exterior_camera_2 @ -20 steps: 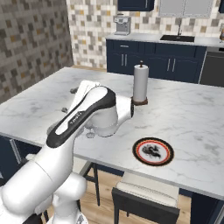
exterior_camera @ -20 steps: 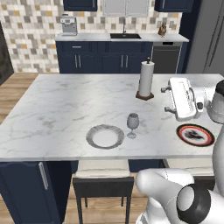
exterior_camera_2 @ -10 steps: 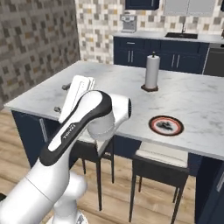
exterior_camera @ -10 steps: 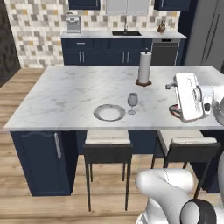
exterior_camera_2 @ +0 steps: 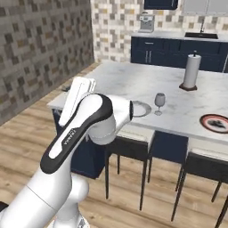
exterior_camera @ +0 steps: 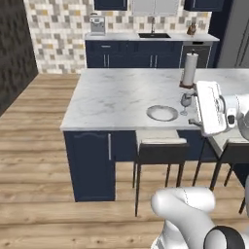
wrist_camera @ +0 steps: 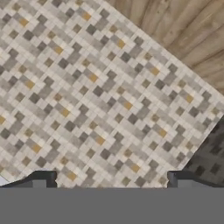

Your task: Retrieve the wine glasses from the counter and place one next to each plate.

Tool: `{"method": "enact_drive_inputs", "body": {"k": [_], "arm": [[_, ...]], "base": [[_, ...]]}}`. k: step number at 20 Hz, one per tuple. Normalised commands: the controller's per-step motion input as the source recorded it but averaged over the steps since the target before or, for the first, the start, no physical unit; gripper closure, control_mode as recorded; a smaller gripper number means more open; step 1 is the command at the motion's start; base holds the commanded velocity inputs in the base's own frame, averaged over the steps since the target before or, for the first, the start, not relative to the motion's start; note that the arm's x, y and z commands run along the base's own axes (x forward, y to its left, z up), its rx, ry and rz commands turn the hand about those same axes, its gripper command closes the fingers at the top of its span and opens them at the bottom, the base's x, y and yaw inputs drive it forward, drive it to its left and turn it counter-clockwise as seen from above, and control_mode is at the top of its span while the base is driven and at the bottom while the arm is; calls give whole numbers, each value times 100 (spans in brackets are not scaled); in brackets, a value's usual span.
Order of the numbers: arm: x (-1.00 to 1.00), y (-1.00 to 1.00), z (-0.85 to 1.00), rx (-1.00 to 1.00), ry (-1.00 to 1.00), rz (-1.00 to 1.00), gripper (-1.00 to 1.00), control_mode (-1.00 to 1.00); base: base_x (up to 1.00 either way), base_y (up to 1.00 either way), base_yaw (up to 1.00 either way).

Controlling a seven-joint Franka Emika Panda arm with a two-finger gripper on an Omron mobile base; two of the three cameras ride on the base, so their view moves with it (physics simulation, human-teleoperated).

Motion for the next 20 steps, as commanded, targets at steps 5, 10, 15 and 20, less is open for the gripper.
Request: {"method": "enact_drive_inputs", "body": {"k": [5,10,15,20], "arm": [[0,0,0,0,0,0,-100,100],[0,0,0,0,0,0,-100,100],[0,0,0,0,0,0,-100,100],[0,0,0,0,0,0,-100,100]], "base": [[26,100,-11],[46,100,-15],[60,100,-19],[77,100,-23]]}}
